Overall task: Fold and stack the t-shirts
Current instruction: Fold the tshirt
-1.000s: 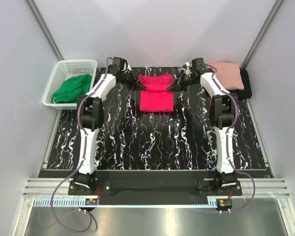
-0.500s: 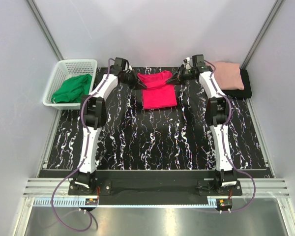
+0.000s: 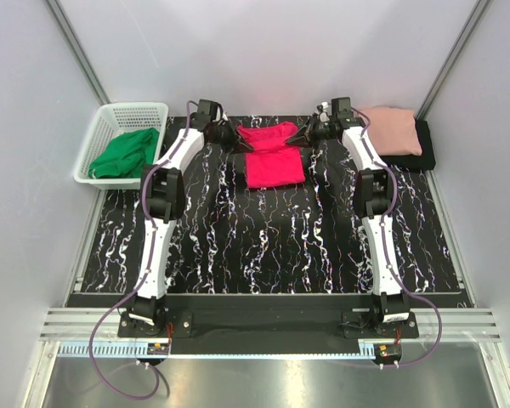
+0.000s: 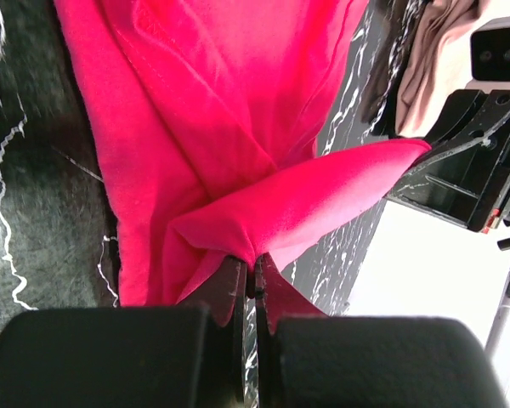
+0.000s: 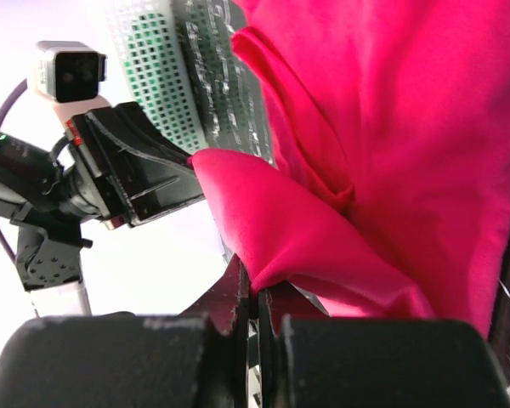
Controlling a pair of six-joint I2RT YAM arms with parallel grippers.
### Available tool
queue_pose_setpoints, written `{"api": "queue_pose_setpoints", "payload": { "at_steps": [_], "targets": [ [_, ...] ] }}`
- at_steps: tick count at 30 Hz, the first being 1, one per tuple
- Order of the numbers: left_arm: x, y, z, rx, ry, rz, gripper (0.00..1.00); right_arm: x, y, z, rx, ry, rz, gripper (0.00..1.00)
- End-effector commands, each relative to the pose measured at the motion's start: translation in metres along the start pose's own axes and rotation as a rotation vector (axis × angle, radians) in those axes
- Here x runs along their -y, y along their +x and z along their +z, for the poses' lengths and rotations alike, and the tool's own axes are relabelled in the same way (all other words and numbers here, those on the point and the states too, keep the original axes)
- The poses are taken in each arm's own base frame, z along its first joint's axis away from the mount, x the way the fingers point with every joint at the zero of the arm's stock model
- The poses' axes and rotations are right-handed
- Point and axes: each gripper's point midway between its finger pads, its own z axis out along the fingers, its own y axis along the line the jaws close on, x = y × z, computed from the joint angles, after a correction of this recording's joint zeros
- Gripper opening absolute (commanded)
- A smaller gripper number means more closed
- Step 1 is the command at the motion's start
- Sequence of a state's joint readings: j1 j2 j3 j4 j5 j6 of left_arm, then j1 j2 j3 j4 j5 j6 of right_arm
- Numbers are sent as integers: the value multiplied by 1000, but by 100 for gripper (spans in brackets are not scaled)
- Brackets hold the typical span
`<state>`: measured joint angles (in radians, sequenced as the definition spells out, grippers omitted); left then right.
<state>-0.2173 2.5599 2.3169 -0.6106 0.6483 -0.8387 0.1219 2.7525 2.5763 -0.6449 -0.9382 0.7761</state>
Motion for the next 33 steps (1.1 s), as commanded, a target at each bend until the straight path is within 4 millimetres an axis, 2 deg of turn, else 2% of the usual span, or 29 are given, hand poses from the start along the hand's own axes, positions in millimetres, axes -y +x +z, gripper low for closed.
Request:
{"api": "queue_pose_setpoints", "payload": {
  "at_steps": [1,5,18,19,20,21,22,23,24,25,26,28,31,33],
  "targets": [
    [18,-28,-14,95,38,42,0,-18,-13,-4,20,-76,-47,0],
    [15,-34,-17,107,39,35,0,-17,-18,-1,31,-86,-37,0],
    [8,-42,-4,100,70,0,0,-12,-29,9,50,-130,-13,0],
    [5,-43,-3,98,70,-8,0,-11,-30,10,53,-131,-12,9],
    [3,-44,-2,98,68,-15,6,-13,-32,9,56,-136,-15,24],
    [2,-44,-2,96,67,-19,28,-13,-32,9,57,-141,-24,38],
    [3,-45,-3,100,67,-15,40,-14,-33,8,62,-141,-28,47],
    [4,-44,-5,102,66,-9,42,-14,-34,8,67,-139,-30,54],
    [4,-44,-5,102,66,-4,50,-14,-35,6,72,-136,-29,60],
    [4,-44,-6,106,63,2,54,-16,-36,5,77,-137,-35,82],
    [6,-44,-8,110,62,5,57,-16,-36,4,80,-134,-35,89],
    [8,-44,-13,115,60,8,67,-20,-37,-2,87,-134,-42,100],
    [15,-40,-21,116,66,28,69,-29,-32,-8,83,-135,-64,100],
    [11,-35,-23,103,58,23,69,-37,-26,-15,79,-131,-71,100]
  ]
}}
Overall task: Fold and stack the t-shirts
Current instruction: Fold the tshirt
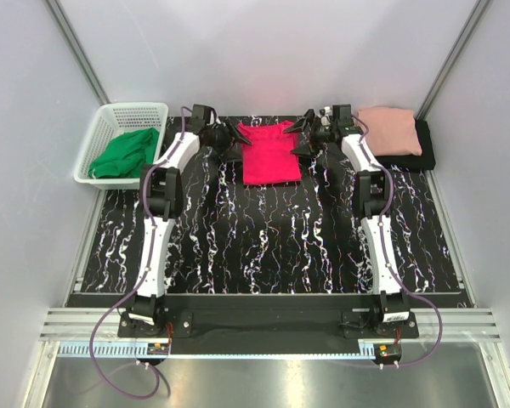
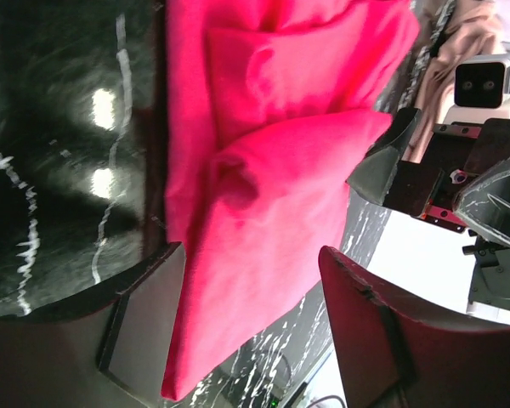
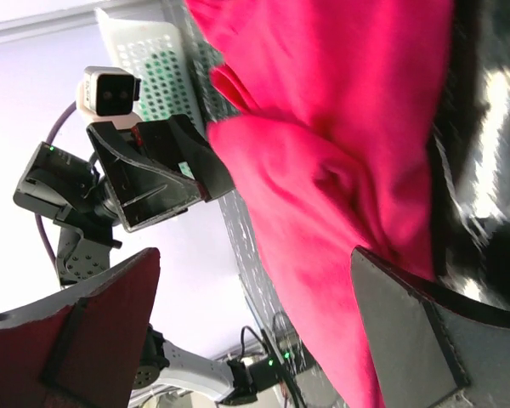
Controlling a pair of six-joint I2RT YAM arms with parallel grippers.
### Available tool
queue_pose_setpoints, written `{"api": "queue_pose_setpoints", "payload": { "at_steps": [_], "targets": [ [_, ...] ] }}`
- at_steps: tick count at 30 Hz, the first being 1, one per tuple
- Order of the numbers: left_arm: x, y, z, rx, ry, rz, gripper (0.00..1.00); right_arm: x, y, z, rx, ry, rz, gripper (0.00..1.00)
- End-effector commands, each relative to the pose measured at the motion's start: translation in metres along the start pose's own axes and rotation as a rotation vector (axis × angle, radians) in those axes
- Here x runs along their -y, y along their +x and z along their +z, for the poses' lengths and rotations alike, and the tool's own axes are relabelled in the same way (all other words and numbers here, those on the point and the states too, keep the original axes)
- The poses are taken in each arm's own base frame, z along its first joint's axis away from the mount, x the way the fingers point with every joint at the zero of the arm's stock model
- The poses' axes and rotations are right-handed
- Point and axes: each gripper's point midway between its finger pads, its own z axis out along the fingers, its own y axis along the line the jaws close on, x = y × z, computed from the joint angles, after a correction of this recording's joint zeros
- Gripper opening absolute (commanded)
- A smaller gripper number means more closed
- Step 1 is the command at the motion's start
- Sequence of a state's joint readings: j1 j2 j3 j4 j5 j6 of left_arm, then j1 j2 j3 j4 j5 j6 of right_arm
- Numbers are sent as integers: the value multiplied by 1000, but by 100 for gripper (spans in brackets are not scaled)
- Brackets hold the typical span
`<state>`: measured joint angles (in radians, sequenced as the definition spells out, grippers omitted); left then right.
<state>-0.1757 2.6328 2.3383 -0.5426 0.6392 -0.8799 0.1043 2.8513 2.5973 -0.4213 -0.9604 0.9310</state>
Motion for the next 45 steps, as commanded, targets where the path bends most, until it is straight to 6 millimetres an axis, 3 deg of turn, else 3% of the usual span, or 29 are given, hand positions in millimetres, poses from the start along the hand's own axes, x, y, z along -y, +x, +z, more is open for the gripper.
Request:
{"api": "queue_pose_setpoints", "payload": {
  "at_steps": [1,3,5,6,7,9,11,14,16,17,18,19,21,23,25,26,27,28,29,31,32,35,36,37,38,39,40,42,45],
  "targets": [
    [47,-4,-40,54,67,91,69,-61,6,-28,23,-52,-129,100],
    [39,6,-42,35,48,84,69,-71,13,-38,24,-48,-144,100],
    [49,13,-56,47,49,111,69,-81,20,-46,21,-50,-175,100],
    [38,21,-54,32,34,101,69,-91,27,-54,20,-54,-189,100],
    [50,24,-66,47,48,125,69,-95,31,-58,21,-54,-209,100],
    [42,35,-70,39,30,119,69,-108,42,-71,26,-53,-230,100],
    [53,42,-83,47,48,141,69,-118,51,-80,29,-59,-259,100],
    [52,60,-90,29,43,154,69,-123,69,-93,28,-59,-263,100],
    [54,71,-93,18,40,178,63,-121,85,-99,16,-67,-244,100],
    [45,80,-92,0,23,168,57,-100,96,-98,0,-42,-188,100],
    [49,85,-100,4,26,179,50,-111,107,-107,7,-66,-190,100],
    [46,92,-102,0,16,190,36,-119,109,-109,26,-109,-189,100],
    [40,111,-114,-22,-4,197,30,-120,133,-119,2,-165,-192,100],
    [24,137,-120,-63,-32,207,50,-120,153,-128,-11,-180,-140,100],
    [27,159,-139,-59,-38,269,54,-111,184,-140,-19,-169,-126,100],
    [9,175,-142,-81,-76,261,63,-95,200,-143,-33,-140,-91,100],
    [3,186,-146,-91,-99,268,68,-101,215,-154,-32,-140,-102,100],
    [8,192,-161,-56,-98,296,84,-99,225,-159,-35,-135,-94,100],
    [-10,206,-163,-79,-128,270,94,-92,244,-167,-47,-135,-83,100],
    [-9,221,-175,-69,-120,292,98,-87,262,-174,-53,-127,-57,100],
    [-19,230,-178,-78,-140,289,94,-85,275,-182,-36,-119,-65,100],
    [-19,250,-186,-88,-139,304,77,-70,300,-198,-2,-11,-112,98],
    [-18,259,-187,-99,-141,310,49,-62,311,-202,-11,35,-85,90],
    [-17,263,-190,-85,-149,304,30,-58,319,-206,-9,51,-73,74],
    [-20,270,-192,-95,-163,294,11,-55,331,-213,-3,54,-71,44],
    [-17,280,-195,-102,-156,307,0,-48,341,-216,-17,72,-34,18],
    [-17,286,-196,-107,-166,302,0,-43,349,-220,-21,91,-12,0],
    [-22,302,-197,-134,-188,324,0,-24,369,-226,-55,138,36,0],
    [-24,305,-197,-126,-218,346,0,-12,379,-228,-83,164,22,0]
  ]
}}
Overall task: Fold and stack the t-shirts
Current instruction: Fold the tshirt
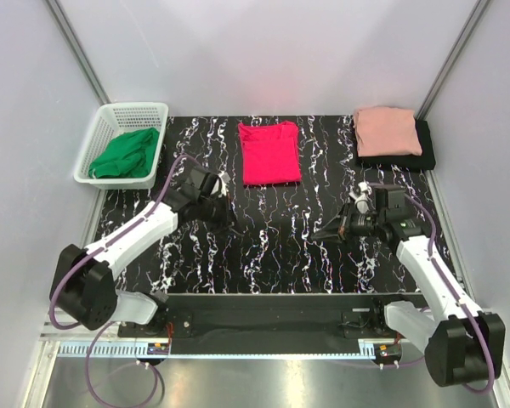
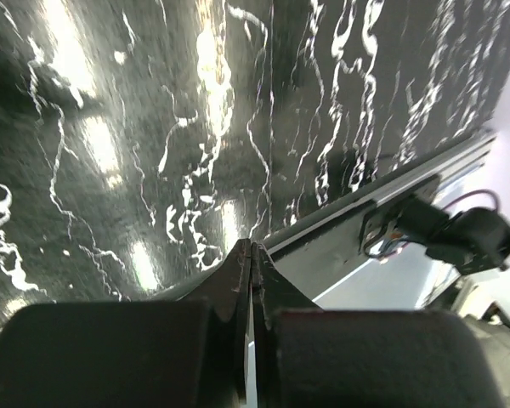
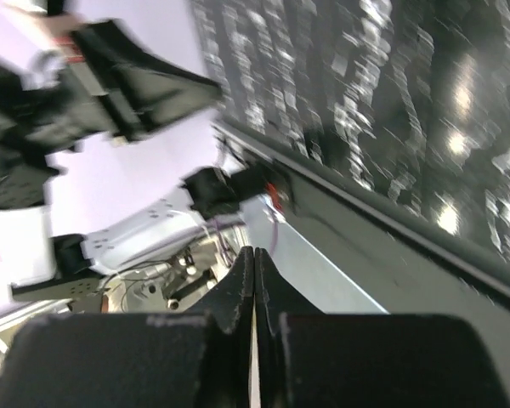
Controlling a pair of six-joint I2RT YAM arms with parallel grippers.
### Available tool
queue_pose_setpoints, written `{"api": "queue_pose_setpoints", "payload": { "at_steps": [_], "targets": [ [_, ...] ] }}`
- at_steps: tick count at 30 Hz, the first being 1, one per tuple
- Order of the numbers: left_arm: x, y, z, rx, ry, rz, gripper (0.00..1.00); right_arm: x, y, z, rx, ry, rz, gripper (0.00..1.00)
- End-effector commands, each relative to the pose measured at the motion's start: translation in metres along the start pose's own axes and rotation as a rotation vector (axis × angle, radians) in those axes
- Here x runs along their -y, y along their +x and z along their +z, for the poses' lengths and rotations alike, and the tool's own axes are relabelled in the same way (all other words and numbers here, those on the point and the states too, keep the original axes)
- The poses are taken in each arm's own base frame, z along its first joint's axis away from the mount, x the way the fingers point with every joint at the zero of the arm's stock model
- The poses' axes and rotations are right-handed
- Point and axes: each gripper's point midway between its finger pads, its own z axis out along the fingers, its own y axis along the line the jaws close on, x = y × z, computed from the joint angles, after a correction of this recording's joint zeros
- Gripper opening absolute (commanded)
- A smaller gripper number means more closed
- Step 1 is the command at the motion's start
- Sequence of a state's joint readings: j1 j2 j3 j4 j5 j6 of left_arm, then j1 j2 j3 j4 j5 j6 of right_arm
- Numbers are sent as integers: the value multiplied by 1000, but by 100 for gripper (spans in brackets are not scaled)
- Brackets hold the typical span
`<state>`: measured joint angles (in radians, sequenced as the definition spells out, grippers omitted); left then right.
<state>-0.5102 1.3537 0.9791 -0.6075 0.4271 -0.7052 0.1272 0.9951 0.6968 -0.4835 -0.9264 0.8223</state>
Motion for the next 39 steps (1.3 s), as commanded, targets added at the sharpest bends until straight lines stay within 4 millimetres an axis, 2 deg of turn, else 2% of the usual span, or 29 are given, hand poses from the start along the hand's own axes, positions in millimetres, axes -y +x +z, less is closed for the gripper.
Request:
{"api": "queue_pose_setpoints", "payload": {
  "at_steps": [1,3,4,5,7,8,9,10,11,13,14,15,16,17,18,20,21,22,23,25,29,31,32,34,35,39],
  "targets": [
    [-5,-8,-3,63,-66,12,0,29,15,-1,-41,115,13,0],
    [-1,-23,-5,95,-90,26,0,34,-9,2,11,194,-48,2],
    [-7,-28,5,74,-124,30,0,33,-19,5,12,208,-64,6],
    [5,-41,4,83,-112,44,1,29,-40,13,-2,228,-60,12],
    [1,-52,20,50,-154,50,2,30,-61,20,-19,282,-73,9],
    [13,-68,16,72,-154,66,2,28,-85,24,-6,356,-77,9],
    [16,-77,17,83,-166,73,4,29,-97,25,-6,399,-115,13],
    [19,-96,21,110,-192,91,6,27,-109,27,2,429,-130,19],
    [21,-101,22,103,-199,95,7,18,-132,35,12,433,-153,23],
    [21,-118,29,92,-196,85,7,15,-150,43,-6,448,-167,25],
    [24,-132,36,86,-202,72,7,12,-170,54,-6,455,-179,25],
    [19,-144,39,87,-206,46,7,12,-175,59,-25,461,-175,25],
    [31,-158,37,103,-169,45,7,10,-182,66,-31,461,-179,25],
    [31,-165,40,103,-166,38,7,7,-195,77,-37,466,-188,26],
    [19,-172,55,81,-192,14,6,4,-195,88,-54,462,-202,25],
    [25,-190,59,95,-185,13,4,3,-203,112,-80,446,-215,19],
    [16,-194,75,69,-193,-6,2,3,-205,121,-91,438,-214,15],
    [23,-202,77,72,-162,-11,0,3,-201,134,-113,435,-223,3],
    [22,-205,81,69,-165,-18,0,8,-206,147,-124,433,-227,0],
    [18,-210,93,62,-168,-19,0,12,-202,166,-144,445,-242,0],
    [7,-215,110,51,-181,-18,0,20,-215,193,-128,467,-289,0],
    [-1,-218,116,47,-191,-27,0,14,-228,197,-87,470,-302,0],
    [-1,-219,117,46,-187,-23,0,21,-233,200,-80,486,-303,0],
    [0,-225,116,56,-178,-9,0,21,-240,201,-64,497,-320,0],
    [-2,-227,116,59,-180,-10,0,19,-249,199,-37,508,-334,0],
    [-5,-233,116,64,-171,-13,0,21,-264,196,-11,508,-322,0]
  ]
}}
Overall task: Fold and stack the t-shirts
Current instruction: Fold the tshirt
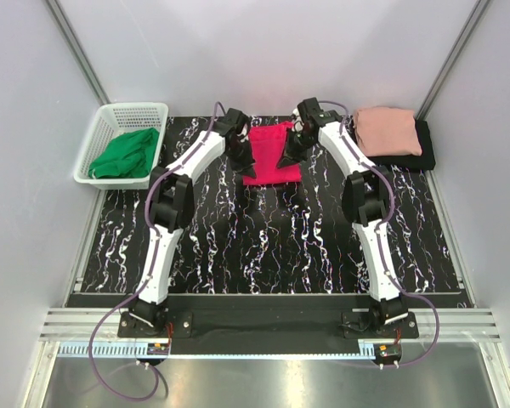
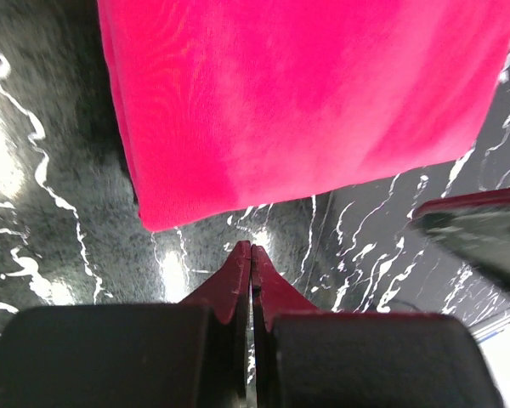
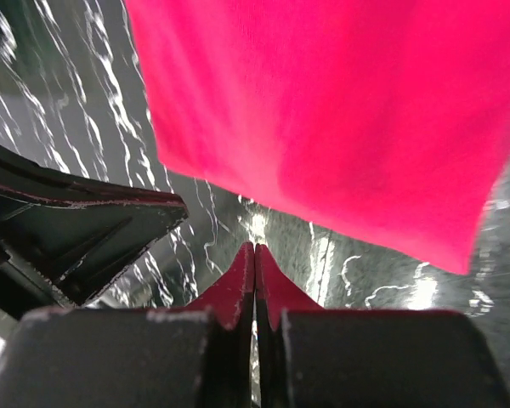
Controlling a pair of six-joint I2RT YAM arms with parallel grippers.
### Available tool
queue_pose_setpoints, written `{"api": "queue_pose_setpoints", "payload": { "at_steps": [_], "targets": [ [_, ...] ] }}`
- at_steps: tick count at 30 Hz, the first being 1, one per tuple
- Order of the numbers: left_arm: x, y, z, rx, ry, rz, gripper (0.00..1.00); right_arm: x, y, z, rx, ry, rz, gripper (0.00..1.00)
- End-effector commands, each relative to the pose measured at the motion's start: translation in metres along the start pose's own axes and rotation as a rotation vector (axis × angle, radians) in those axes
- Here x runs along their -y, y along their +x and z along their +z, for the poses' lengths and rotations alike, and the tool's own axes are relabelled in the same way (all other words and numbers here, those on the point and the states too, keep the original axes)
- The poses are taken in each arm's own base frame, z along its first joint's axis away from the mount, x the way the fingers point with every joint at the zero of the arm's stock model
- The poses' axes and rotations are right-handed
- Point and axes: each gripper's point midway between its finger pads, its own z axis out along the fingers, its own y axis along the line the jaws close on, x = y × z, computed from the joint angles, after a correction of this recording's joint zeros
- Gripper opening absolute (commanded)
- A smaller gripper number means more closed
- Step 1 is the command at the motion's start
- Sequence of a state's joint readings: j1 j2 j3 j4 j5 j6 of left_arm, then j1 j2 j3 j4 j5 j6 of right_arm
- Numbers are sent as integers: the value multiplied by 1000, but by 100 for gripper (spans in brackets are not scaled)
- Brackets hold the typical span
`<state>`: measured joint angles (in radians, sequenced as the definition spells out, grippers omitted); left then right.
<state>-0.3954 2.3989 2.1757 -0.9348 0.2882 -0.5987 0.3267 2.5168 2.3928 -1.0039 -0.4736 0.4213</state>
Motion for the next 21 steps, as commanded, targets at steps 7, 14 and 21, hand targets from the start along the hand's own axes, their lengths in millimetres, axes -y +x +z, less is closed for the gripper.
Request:
{"api": "queue_pose_setpoints", "payload": {
  "at_steps": [7,14,21],
  "targets": [
    [9,-27,-2,46,66,32,0,36,-24,-3,59,107,-2,0],
    [-4,-28,21,26,51,35,0,61,-15,19,16,160,5,0],
    [-35,0,45,-65,-15,8,0,84,2,35,-44,217,34,0]
  ]
}}
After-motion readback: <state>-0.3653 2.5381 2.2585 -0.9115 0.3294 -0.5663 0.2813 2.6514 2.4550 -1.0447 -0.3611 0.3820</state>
